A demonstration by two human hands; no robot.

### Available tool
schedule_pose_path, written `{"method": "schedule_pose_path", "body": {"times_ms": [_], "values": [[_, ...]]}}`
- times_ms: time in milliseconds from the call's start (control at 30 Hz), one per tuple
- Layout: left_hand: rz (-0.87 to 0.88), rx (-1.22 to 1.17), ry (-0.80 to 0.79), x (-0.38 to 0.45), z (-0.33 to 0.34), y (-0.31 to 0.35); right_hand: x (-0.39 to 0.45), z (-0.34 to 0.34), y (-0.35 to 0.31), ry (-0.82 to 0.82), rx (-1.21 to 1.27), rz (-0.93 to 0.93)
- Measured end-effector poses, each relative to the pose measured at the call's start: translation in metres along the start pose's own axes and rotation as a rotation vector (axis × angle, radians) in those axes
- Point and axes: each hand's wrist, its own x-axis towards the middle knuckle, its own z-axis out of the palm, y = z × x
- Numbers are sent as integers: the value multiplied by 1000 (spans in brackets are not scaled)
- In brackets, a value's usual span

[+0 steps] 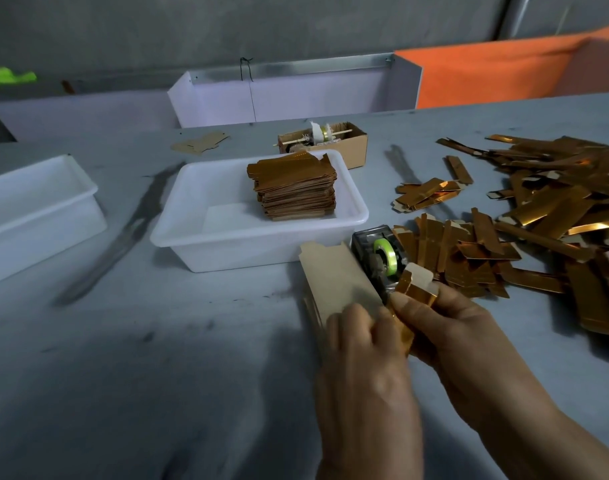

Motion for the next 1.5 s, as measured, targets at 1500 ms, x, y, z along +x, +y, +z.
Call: {"method": "schedule_pose_path", "body": {"times_ms": [1500], "values": [[-712,-1250,-70,34,13,-28,56,-36,2,113,-516,14]]}}
